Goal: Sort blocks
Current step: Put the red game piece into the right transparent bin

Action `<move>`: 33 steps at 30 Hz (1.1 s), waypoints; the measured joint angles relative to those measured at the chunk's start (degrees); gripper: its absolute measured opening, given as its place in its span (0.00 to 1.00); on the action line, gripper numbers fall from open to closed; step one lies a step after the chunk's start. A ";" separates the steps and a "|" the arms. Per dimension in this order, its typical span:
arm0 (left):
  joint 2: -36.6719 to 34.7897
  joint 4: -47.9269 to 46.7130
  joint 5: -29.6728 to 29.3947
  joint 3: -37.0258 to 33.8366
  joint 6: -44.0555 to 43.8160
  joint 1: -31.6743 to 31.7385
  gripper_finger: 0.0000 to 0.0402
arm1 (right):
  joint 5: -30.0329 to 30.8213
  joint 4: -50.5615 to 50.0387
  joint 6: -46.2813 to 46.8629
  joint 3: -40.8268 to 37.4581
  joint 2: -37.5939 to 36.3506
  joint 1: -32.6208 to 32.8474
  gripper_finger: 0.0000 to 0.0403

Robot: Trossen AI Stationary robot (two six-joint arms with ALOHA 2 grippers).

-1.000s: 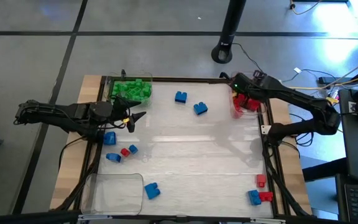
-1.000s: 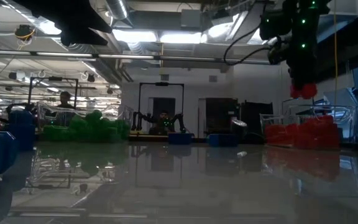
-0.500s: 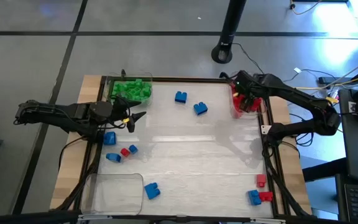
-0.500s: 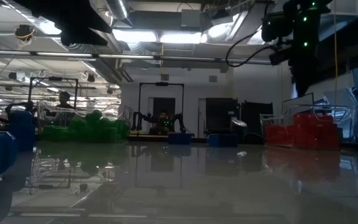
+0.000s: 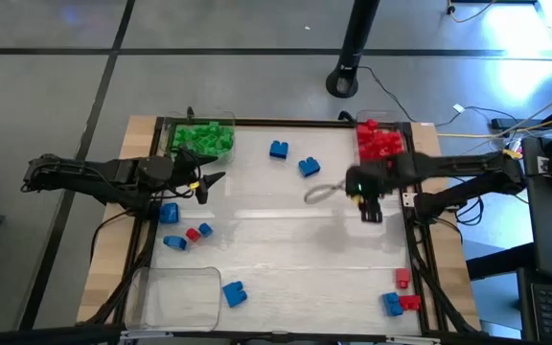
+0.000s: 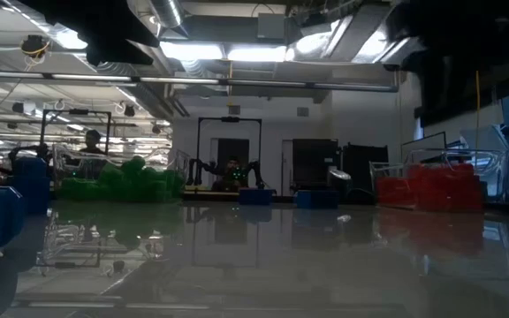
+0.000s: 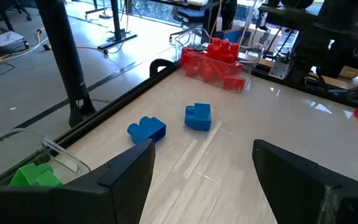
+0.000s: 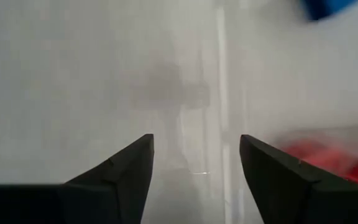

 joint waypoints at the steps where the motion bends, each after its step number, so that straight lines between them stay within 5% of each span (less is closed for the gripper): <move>1: 0.00 0.02 0.00 -0.01 0.00 -0.01 0.65 | -0.05 0.00 2.23 0.00 0.00 2.75 0.59; 15: 0.01 0.00 0.02 0.00 -0.46 0.00 0.65 | -1.67 0.43 31.26 0.02 4.67 32.98 0.59; 26: 0.00 -0.02 0.02 0.00 -0.67 -0.01 0.65 | -12.68 0.90 37.34 0.00 17.42 43.60 0.59; 33: 0.00 0.00 0.01 0.00 -0.70 -0.01 0.65 | -13.57 0.48 35.26 -0.20 22.12 47.74 0.59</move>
